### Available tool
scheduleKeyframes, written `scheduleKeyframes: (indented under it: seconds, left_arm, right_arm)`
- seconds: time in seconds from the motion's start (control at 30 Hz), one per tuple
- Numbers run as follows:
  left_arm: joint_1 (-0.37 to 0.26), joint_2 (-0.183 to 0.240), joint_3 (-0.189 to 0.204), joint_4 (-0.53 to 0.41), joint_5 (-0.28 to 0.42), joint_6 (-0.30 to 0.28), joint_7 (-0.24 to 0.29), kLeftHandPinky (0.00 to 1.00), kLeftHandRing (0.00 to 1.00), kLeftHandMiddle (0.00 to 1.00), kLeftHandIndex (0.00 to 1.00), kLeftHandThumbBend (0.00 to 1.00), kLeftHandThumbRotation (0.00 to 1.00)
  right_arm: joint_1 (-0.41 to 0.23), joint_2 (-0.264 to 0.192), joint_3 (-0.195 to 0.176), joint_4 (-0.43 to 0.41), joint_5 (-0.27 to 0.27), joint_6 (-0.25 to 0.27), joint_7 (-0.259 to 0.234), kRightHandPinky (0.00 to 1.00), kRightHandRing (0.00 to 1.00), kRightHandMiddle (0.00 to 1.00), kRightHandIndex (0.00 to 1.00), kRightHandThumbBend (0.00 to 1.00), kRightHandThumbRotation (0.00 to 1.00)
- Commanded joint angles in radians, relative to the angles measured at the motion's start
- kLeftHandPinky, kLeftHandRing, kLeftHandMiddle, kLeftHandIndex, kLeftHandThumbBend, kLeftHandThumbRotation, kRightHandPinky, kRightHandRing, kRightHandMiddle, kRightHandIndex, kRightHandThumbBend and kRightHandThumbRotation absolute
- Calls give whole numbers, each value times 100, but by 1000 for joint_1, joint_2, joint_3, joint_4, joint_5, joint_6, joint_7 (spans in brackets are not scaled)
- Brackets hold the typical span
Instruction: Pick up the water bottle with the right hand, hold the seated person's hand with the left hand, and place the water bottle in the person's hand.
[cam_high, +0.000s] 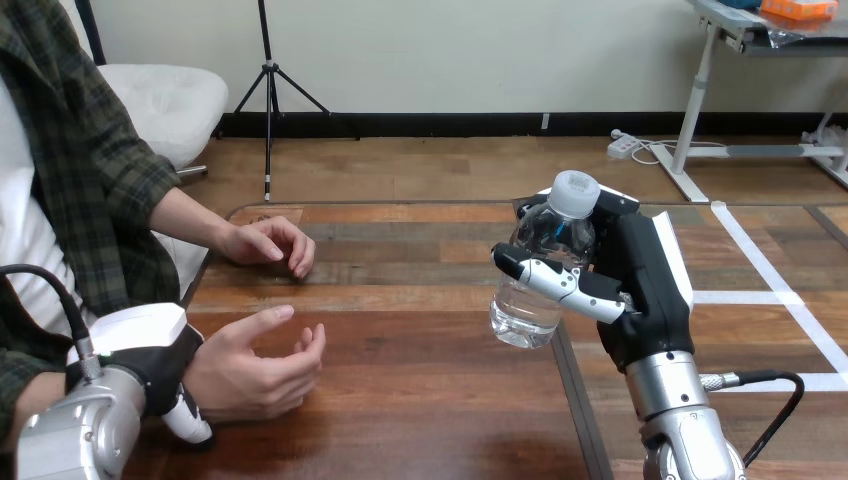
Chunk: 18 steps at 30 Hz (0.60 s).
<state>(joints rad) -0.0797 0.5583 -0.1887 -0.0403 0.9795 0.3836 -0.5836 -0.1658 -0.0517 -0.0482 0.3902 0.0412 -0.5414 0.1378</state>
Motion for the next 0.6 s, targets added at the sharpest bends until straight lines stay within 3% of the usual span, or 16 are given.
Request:
scheduleKeyframes:
  seconds: [0.0, 0.33, 0.57]
  left_arm:
    - [46, -60, -87, 56, -66, -17, -36, 47, 53, 58, 62, 76, 0]
    - [50, -72, -76, 58, -111, -20, -6, 44, 50, 55, 55, 74, 0]
    - [61, -71, -76, 61, -133, -43, 60, 39, 46, 52, 54, 75, 0]
  right_arm:
    - [-100, -9, -11, -61, 16, -12, -4, 35, 39, 42, 43, 50, 0]
    - [-105, -13, -13, -52, 4, -20, -11, 35, 39, 43, 43, 52, 0]
    - [-109, -14, -15, -45, 8, -23, -10, 35, 39, 43, 43, 52, 0]
